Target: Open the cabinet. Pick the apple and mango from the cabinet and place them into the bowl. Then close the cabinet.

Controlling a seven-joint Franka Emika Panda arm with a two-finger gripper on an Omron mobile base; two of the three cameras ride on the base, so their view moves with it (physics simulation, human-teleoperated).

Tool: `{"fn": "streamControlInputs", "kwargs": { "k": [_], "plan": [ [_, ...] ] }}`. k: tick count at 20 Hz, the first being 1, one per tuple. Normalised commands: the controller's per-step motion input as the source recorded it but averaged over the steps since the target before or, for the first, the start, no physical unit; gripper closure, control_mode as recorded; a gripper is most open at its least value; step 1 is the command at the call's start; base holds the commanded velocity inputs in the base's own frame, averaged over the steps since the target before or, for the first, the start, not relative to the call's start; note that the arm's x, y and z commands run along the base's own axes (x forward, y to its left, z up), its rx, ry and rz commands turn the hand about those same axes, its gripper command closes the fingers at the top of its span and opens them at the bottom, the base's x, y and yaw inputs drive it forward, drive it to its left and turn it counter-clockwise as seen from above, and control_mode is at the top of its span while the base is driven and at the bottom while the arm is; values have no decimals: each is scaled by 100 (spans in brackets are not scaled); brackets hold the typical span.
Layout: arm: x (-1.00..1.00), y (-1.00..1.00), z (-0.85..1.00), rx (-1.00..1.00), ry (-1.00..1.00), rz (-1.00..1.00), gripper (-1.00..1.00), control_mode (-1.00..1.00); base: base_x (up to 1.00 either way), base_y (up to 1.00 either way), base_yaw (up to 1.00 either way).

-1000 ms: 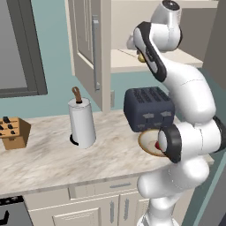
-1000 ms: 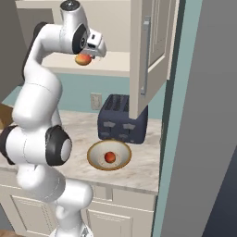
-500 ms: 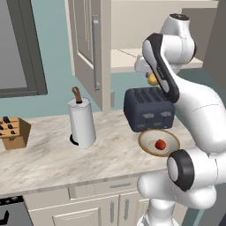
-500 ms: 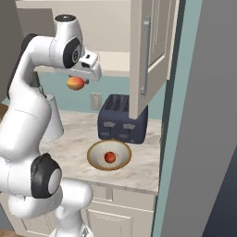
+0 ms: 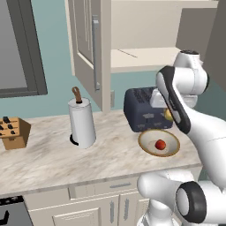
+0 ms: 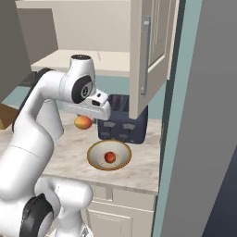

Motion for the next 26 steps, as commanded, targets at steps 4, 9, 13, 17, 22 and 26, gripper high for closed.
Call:
{"fn": "streamControlInputs", "kwargs": {
  "k": [4,9,13,17,22,26],
  "plan": [
    [21,-44,-90,-12,10,5,100,-100,0,0,0],
    [69,-20,-71,-10,0,12,100,-100,0,0,0],
    [92,-6,-73,-2,0,10,100,-100,0,0,0],
    [83,-7,-68,0,0,10,100,-100,0,0,0],
    [41,-1,-60,0,0,12,100,-100,0,0,0],
    [0,25,-6,0,0,5,100,-100,0,0,0]
  ]
}}
